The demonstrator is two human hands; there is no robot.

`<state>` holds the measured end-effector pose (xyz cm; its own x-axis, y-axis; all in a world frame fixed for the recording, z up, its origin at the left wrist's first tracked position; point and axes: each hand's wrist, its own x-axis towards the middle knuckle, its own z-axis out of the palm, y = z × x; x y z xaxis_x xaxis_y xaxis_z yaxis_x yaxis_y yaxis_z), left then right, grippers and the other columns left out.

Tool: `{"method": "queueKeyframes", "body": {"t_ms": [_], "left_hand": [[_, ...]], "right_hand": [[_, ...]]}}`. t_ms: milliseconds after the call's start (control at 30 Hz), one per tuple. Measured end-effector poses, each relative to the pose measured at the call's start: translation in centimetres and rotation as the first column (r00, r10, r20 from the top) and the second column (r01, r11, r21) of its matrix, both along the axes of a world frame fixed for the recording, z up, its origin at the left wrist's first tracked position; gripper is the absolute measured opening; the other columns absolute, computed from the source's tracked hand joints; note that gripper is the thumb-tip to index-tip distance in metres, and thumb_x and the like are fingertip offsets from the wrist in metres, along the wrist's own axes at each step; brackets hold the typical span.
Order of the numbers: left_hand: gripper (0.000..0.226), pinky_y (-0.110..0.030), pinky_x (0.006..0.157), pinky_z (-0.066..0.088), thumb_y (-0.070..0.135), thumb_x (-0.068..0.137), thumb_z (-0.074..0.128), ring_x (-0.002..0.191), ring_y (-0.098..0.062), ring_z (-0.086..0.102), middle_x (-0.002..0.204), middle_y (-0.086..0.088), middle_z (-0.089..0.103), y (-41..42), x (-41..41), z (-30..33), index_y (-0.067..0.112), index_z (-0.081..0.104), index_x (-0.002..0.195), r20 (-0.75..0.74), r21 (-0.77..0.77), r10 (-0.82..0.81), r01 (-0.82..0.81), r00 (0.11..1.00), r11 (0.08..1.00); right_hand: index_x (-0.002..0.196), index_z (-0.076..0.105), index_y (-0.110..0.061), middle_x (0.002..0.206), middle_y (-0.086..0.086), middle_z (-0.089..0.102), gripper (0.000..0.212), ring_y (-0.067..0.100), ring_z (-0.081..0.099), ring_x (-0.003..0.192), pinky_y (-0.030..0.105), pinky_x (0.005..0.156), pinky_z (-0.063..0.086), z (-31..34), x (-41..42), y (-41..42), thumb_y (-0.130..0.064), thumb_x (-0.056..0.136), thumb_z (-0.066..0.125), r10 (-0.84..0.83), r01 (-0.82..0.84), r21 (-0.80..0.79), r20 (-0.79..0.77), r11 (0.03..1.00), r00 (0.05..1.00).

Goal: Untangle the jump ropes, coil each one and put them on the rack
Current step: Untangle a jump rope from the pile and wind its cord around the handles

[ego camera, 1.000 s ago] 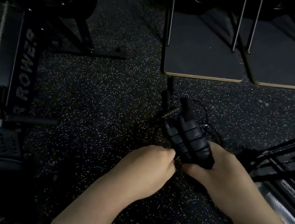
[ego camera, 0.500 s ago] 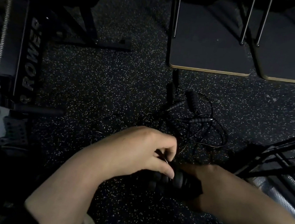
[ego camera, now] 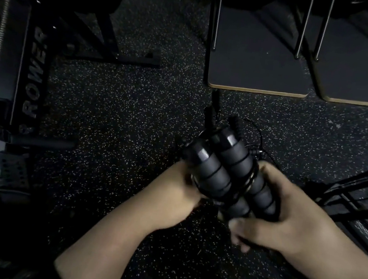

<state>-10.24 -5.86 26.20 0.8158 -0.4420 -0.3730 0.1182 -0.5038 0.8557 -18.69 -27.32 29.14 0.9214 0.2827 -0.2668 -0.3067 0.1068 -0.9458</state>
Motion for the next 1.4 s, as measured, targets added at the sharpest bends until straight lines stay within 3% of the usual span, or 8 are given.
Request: {"method": "queueKeyframes", "body": {"t_ms": [133,267,467,733,867,967,1200,1400], "left_hand": [[0.034,-0.031,0.051,0.036,0.013,0.096,0.054,0.048,-0.016,0.044,0.047,0.008,0.051,-1.1,-0.5,0.1,0.014,0.051,0.062,0.020,0.106,-0.037,0.034,0.999,0.994],[0.028,-0.026,0.046,0.034,0.024,0.098,0.056,0.045,-0.009,0.039,0.048,0.014,0.046,-0.9,-0.2,-0.3,0.007,0.058,0.076,0.081,0.111,-0.027,0.018,0.996,0.994],[0.012,-0.033,0.071,0.058,0.032,0.101,0.060,0.079,-0.009,0.069,0.094,0.010,0.072,-0.5,0.3,-1.3,0.035,0.067,0.110,0.166,0.203,-0.085,0.050,0.983,0.978],[0.039,0.001,0.083,0.036,0.010,0.103,0.054,0.116,-0.001,0.057,0.129,0.019,0.060,1.2,0.9,-3.7,0.036,0.064,0.131,0.168,0.445,-0.135,0.047,0.977,0.894],[0.051,-0.030,0.106,0.047,0.004,0.102,0.048,0.115,-0.009,0.062,0.134,0.015,0.062,1.8,1.3,-3.8,0.037,0.058,0.140,0.232,0.591,-0.064,-0.088,0.971,0.802],[0.061,-0.058,0.124,0.021,0.022,0.105,0.051,0.150,-0.019,0.034,0.164,0.010,0.032,1.8,1.3,-3.7,0.042,0.028,0.158,0.120,0.738,-0.199,0.047,0.973,0.673],[0.028,-0.036,0.083,0.058,0.040,0.101,0.060,0.090,-0.013,0.069,0.105,0.010,0.071,0.7,1.2,-3.0,0.037,0.064,0.128,0.149,0.495,-0.079,-0.005,0.986,0.869],[0.051,-0.033,0.096,0.055,0.049,0.097,0.063,0.107,-0.003,0.063,0.130,0.020,0.060,-0.1,0.8,-3.9,0.042,0.049,0.146,0.042,0.270,-0.103,0.088,0.994,0.959]], "right_hand": [[0.133,0.052,-0.039,0.085,0.012,0.072,0.081,0.027,0.063,0.064,0.037,0.057,0.054,-0.1,2.1,1.6,-0.002,0.069,0.085,-0.160,0.159,-0.098,-0.008,0.982,0.987],[0.111,0.070,-0.028,0.079,0.009,0.070,0.046,0.022,0.062,0.064,0.033,0.057,0.055,0.2,2.2,2.2,0.003,0.078,0.078,-0.151,0.155,-0.151,0.036,0.976,0.988],[0.096,0.074,-0.022,0.091,0.025,0.070,0.033,0.028,0.061,0.065,0.036,0.056,0.052,0.6,2.5,2.2,-0.018,0.064,0.079,-0.345,0.348,-0.099,0.048,0.932,0.937],[0.100,0.074,-0.023,0.090,0.014,0.072,0.036,0.028,0.060,0.067,0.036,0.056,0.050,0.6,2.7,0.1,-0.017,0.064,0.077,-0.531,0.532,0.008,0.068,0.847,0.844],[0.099,0.074,-0.024,0.090,0.014,0.072,0.034,0.028,0.060,0.066,0.035,0.055,0.050,0.7,2.6,0.0,-0.016,0.066,0.076,-0.533,0.535,-0.006,0.076,0.845,0.843],[0.096,0.076,-0.025,0.091,0.016,0.073,0.032,0.029,0.060,0.067,0.036,0.056,0.051,0.9,2.5,0.4,-0.015,0.065,0.076,-0.490,0.492,-0.029,0.064,0.870,0.869],[0.090,0.075,-0.022,0.088,0.016,0.072,0.030,0.029,0.061,0.065,0.033,0.054,0.050,1.0,2.4,0.9,-0.016,0.061,0.076,-0.440,0.440,0.011,0.062,0.898,0.896],[0.103,0.070,-0.012,0.090,0.018,0.069,0.031,0.028,0.060,0.064,0.031,0.053,0.050,0.7,2.5,0.5,-0.005,0.073,0.075,-0.399,0.390,0.112,0.068,0.914,0.914]]}}
